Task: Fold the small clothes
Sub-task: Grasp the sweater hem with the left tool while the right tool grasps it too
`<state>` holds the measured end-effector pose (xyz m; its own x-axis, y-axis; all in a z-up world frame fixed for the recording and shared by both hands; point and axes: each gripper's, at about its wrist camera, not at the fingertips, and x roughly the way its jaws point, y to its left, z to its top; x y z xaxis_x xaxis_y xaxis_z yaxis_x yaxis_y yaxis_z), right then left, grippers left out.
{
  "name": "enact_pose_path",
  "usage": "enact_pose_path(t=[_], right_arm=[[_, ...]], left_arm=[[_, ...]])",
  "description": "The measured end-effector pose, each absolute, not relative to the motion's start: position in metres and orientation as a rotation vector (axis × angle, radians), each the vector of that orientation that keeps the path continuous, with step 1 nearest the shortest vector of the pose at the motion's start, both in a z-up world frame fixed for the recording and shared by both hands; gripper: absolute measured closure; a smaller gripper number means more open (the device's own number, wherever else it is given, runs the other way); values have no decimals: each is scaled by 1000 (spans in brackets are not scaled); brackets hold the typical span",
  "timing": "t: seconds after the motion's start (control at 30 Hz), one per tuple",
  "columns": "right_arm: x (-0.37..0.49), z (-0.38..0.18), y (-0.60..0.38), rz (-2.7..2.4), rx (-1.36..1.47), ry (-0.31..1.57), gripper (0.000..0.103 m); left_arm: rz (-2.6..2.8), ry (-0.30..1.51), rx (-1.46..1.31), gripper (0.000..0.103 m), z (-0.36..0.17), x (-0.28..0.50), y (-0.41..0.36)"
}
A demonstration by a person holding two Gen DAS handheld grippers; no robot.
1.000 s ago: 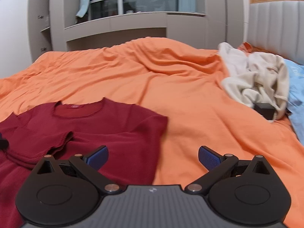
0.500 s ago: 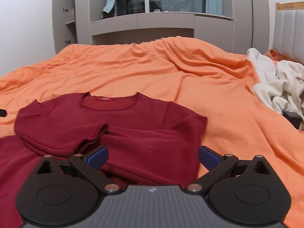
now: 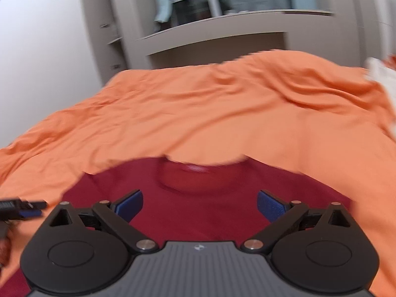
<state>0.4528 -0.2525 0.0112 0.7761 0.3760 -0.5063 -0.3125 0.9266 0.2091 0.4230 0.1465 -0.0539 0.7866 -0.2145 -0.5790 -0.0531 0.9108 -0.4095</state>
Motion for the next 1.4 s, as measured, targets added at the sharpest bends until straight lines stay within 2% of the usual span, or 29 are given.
enact_pose_path(t=[0.33,0.57,0.6,0.67,0.73,0.83,0.87,0.97,1.03,1.07,1.1,1.17,1.2,1.23,1.27,1.3,1.33,1.4], right_arm=[[536,5,-107,712,74,688,27],[573,-13,-43,849,99,807,29],[577,-16,-33,859,87,831,33],[580,-20,-21,884,63,863,51],[583,-24,-11,887,34,882,83],[580,-25,-8,867,-5,864,102],[580,-24,-9,865,1,854,103],[577,-18,-13,866,8,816,103],[575,-15,-12,858,-9,790,103],[576,-13,-8,857,-14,786,103],[575,-12,-8,856,-22,787,103],[574,-13,-5,834,-67,782,102],[573,-14,-4,813,-97,774,95],[574,-15,-4,809,-100,784,77],[577,-18,-5,816,-84,806,65],[579,-21,-6,829,-56,832,45],[581,-24,-6,843,-37,853,39],[583,-30,-3,840,-34,874,41]], left_arm=[[-153,675,-428,23,-64,434,147],[-164,684,-415,23,-68,442,146],[-166,683,-417,22,-68,443,147],[-173,685,-416,21,-69,446,147],[-184,688,-408,19,-69,449,146],[-196,687,-405,19,-70,455,145],[-200,690,-412,20,-71,458,145],[-211,701,-439,27,-74,465,147],[-223,720,-455,39,-78,469,147],[-230,733,-460,50,-79,470,147],[-238,745,-464,57,-81,471,146],[-231,755,-463,58,-83,472,145],[-229,755,-464,57,-83,471,145],[-226,756,-465,57,-83,471,145],[-224,757,-466,57,-82,471,145],[-222,759,-467,57,-82,472,144],[-219,762,-467,56,-82,472,144],[-216,767,-465,56,-82,472,144]])
